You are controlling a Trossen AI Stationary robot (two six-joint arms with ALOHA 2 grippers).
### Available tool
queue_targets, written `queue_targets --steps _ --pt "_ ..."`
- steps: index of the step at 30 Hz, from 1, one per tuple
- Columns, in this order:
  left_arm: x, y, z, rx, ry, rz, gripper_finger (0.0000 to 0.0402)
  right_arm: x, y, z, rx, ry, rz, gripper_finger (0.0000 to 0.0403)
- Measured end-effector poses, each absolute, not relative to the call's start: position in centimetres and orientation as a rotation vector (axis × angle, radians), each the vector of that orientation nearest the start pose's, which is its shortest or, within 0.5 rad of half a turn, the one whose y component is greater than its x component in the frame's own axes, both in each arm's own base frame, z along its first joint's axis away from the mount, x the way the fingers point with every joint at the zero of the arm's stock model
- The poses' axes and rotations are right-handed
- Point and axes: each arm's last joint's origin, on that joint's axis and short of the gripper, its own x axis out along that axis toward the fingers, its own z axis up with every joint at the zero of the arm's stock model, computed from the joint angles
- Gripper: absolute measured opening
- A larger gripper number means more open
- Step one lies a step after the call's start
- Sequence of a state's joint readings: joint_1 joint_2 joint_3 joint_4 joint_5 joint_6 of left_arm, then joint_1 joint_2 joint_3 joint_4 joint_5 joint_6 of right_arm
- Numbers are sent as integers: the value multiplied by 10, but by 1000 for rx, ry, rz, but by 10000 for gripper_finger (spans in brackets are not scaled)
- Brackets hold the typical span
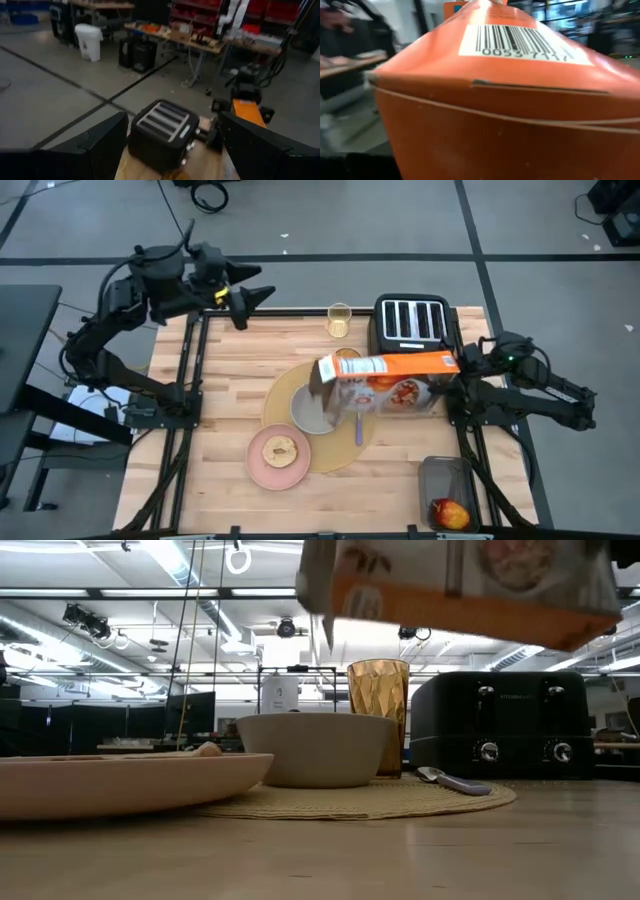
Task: Arrange a breakfast setting
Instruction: Pour the cereal on the gray bowl
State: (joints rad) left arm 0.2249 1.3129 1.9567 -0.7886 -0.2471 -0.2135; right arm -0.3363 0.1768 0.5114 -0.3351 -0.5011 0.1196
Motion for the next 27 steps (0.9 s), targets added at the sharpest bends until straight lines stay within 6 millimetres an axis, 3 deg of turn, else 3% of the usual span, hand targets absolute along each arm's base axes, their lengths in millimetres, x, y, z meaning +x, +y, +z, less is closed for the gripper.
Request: queue_targets --steps 27 --pt "204 54 537 -181 128 489 315 90 -17 271 15 209 148 321"
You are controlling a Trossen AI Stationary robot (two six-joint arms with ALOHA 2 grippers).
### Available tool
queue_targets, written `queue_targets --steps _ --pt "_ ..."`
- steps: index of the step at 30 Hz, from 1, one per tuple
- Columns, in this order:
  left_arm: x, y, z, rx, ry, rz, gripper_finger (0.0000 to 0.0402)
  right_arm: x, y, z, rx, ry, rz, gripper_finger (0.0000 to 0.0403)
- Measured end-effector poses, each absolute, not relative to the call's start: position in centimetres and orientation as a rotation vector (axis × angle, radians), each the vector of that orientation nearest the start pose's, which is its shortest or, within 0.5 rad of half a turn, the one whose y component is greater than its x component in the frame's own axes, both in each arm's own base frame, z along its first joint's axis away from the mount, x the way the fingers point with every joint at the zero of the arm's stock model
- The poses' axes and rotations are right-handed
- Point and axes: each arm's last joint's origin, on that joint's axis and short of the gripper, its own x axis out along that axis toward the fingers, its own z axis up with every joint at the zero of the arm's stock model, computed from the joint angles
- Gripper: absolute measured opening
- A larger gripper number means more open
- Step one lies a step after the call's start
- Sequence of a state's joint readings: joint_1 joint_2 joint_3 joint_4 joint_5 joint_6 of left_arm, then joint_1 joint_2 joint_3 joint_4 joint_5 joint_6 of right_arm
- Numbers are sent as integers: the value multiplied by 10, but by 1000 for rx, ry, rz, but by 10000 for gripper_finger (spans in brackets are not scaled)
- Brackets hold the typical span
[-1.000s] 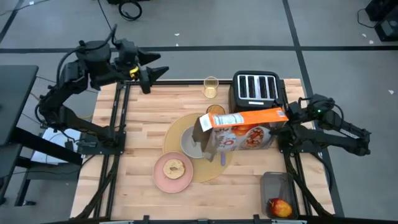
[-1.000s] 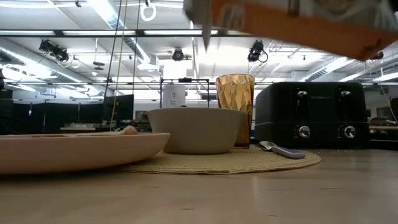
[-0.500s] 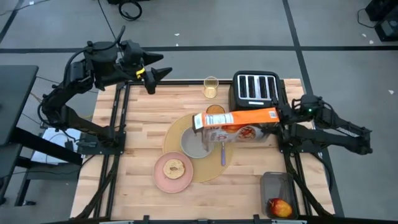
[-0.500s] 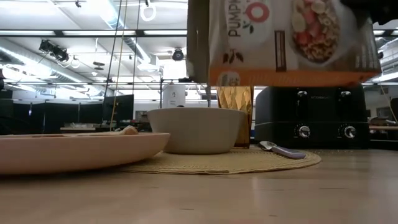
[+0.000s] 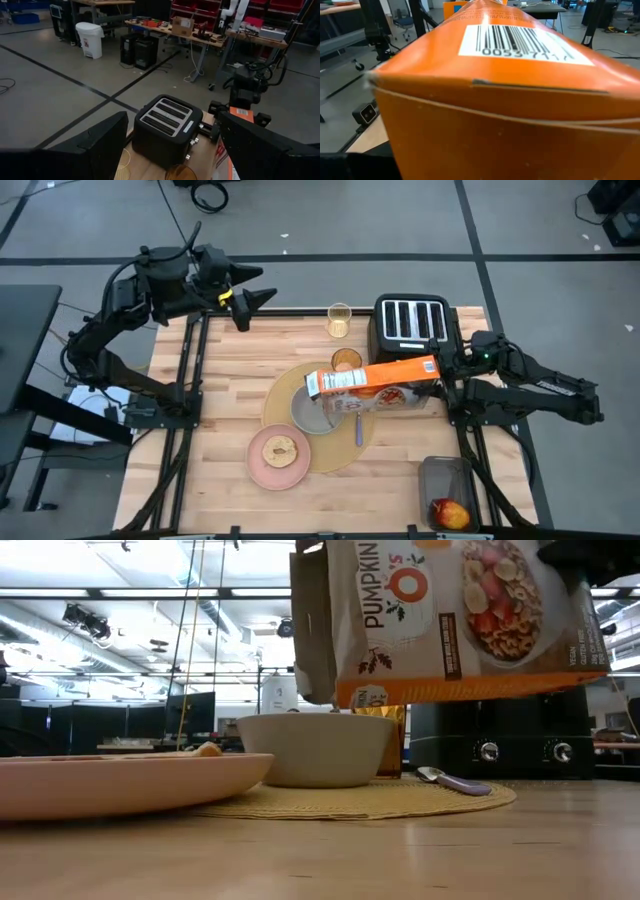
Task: Arrange a breakfast setting
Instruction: Pour the cereal on the gray bowl
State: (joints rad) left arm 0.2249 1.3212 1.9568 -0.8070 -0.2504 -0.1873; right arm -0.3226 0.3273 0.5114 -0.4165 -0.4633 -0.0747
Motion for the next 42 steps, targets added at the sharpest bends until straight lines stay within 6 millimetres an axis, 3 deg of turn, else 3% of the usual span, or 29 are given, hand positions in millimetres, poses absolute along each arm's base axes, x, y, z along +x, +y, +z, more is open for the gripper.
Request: queue_targets --steps 22,42 --pt "208 45 529 -183 203 467 315 97 -13 272 4 237 175 320" --pt "204 43 517 -220 328 478 315 110 -14 301 -63 311 158 320"
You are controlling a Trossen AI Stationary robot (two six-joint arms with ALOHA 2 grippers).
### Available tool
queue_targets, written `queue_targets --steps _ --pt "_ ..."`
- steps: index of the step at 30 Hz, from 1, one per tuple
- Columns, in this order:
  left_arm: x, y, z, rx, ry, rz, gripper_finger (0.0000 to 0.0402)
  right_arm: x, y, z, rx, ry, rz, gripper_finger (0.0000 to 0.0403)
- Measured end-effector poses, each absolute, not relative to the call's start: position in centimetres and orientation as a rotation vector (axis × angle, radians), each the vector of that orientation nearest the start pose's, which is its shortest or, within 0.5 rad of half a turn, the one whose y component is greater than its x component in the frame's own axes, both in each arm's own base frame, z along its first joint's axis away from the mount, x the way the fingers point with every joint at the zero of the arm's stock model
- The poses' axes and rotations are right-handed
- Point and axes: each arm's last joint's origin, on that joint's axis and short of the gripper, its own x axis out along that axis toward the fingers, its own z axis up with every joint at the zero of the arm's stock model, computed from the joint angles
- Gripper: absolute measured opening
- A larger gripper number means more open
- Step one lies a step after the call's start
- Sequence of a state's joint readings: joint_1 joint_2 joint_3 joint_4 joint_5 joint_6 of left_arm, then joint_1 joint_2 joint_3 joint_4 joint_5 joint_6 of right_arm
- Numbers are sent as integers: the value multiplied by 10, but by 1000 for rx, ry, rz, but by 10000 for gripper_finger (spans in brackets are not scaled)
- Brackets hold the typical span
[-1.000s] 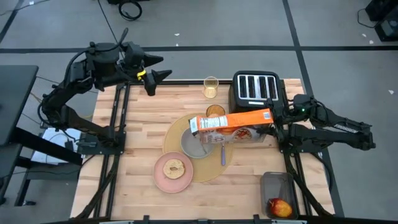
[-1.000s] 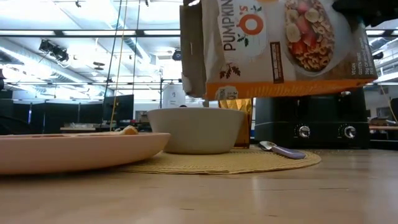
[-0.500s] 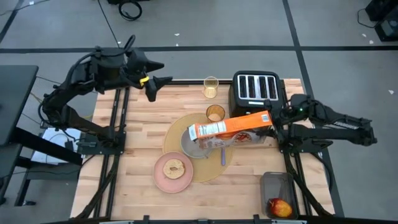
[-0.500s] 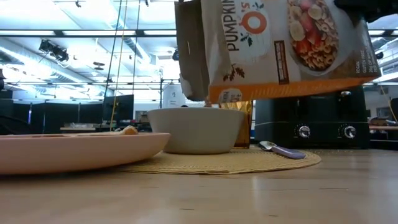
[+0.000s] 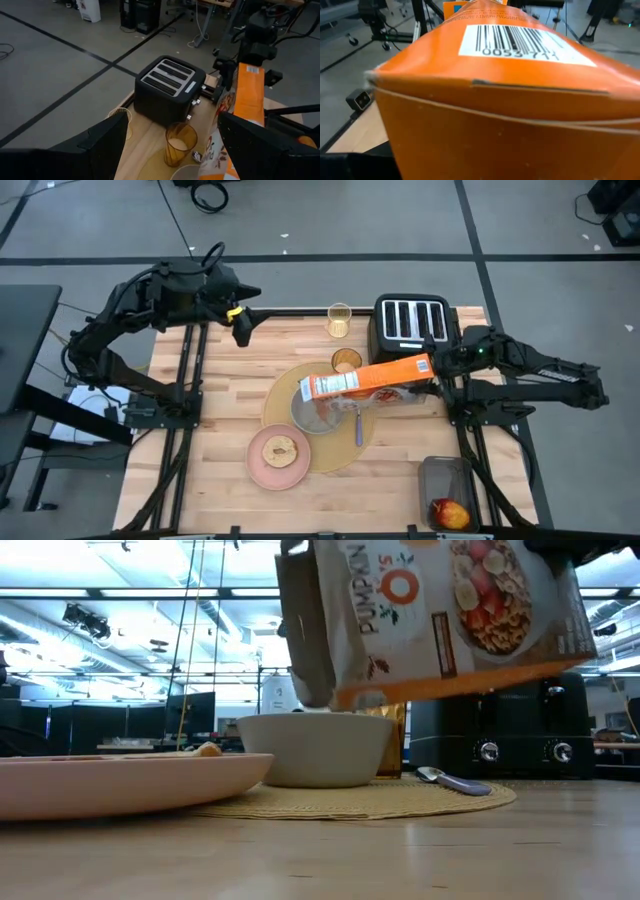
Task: Arrange a breakfast setting
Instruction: Pour the cereal on the gray bowl
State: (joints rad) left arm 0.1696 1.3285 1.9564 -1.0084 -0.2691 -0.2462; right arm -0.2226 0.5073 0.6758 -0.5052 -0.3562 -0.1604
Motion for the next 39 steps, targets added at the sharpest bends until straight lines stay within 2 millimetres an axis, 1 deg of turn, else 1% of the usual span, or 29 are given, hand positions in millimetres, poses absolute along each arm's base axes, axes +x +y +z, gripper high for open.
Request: queue_targets --steps 11,24,39 --pt "204 43 516 -218 340 479 315 112 -15 298 -64 340 168 320" --pt "204 43 515 -223 343 480 315 112 -14 306 -85 311 174 320" --pt "204 43 515 -224 344 480 315 112 -13 306 -80 314 182 319"
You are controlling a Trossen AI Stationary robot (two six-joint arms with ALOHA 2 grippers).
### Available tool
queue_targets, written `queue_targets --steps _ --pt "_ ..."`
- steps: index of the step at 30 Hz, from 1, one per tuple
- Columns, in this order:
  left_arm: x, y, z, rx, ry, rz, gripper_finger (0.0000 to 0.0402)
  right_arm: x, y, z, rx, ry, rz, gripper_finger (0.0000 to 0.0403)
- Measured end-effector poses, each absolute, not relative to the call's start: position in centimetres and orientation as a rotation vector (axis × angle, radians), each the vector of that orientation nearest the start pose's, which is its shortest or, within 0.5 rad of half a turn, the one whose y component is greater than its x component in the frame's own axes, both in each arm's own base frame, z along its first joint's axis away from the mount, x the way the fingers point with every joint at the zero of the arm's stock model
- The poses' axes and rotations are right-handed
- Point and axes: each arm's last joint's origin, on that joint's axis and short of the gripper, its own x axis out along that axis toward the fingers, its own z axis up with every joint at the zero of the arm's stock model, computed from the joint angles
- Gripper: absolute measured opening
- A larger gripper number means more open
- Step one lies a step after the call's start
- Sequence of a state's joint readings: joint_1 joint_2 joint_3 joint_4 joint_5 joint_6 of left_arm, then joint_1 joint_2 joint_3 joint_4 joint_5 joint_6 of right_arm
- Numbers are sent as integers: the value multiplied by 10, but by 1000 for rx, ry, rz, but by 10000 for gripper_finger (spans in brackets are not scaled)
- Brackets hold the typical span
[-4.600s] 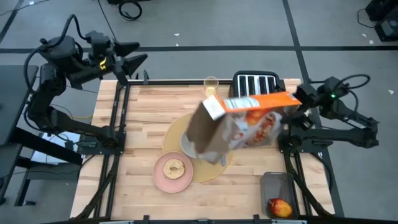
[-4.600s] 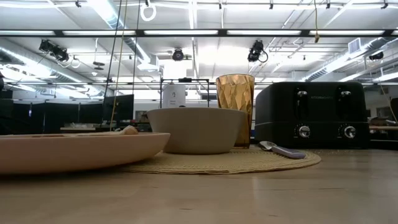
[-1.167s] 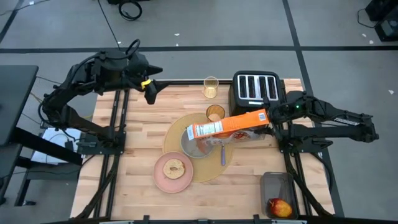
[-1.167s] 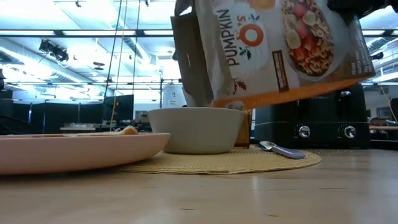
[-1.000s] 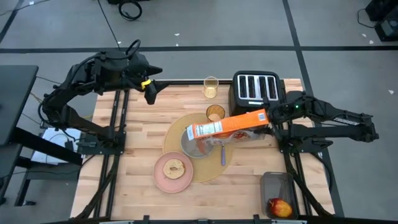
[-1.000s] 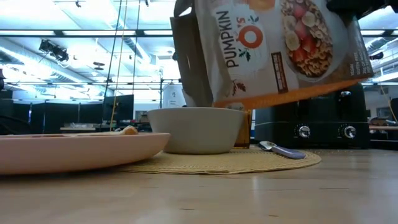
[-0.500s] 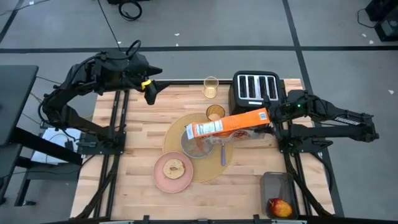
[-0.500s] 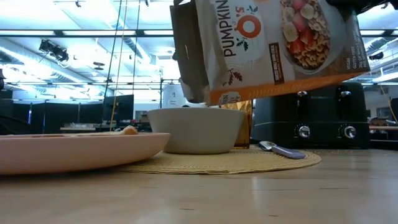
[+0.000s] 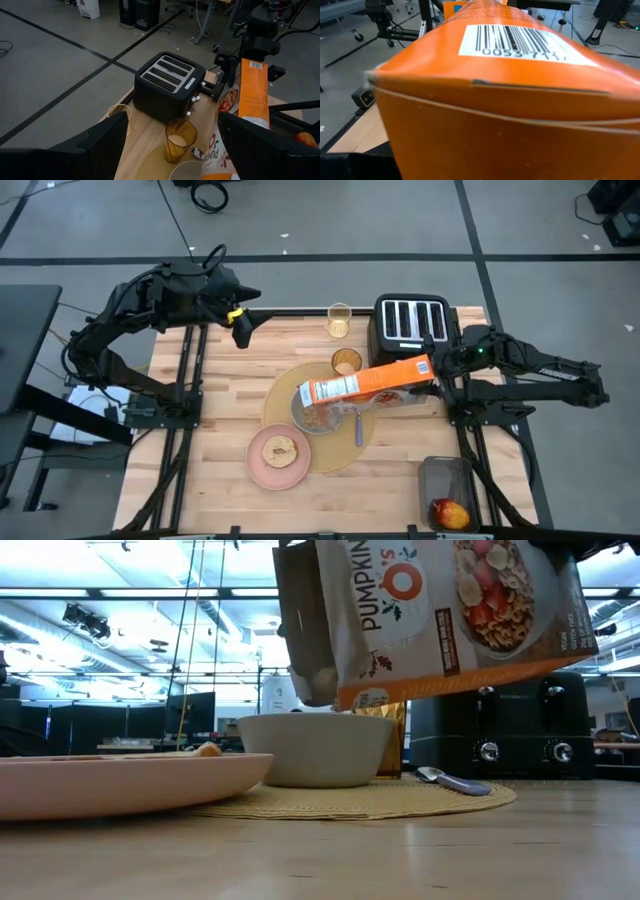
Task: Arrange a breakfast setting
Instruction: Pour the cereal on the gray bowl
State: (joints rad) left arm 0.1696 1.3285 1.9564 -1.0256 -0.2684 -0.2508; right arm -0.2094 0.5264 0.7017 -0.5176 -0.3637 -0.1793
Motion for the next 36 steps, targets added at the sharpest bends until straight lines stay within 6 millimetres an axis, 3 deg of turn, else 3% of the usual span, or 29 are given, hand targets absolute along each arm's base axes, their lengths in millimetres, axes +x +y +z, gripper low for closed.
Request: queue_targets --steps 16,24,29,36 --pt "204 43 515 -216 346 479 315 114 -12 305 -45 332 142 318" --pt "204 43 515 -216 346 479 315 112 -11 323 -65 248 137 318" --pt "204 43 515 -221 344 480 315 112 -11 311 -43 363 146 318" --pt "204 43 515 -224 343 480 315 111 -11 316 -51 325 143 318"
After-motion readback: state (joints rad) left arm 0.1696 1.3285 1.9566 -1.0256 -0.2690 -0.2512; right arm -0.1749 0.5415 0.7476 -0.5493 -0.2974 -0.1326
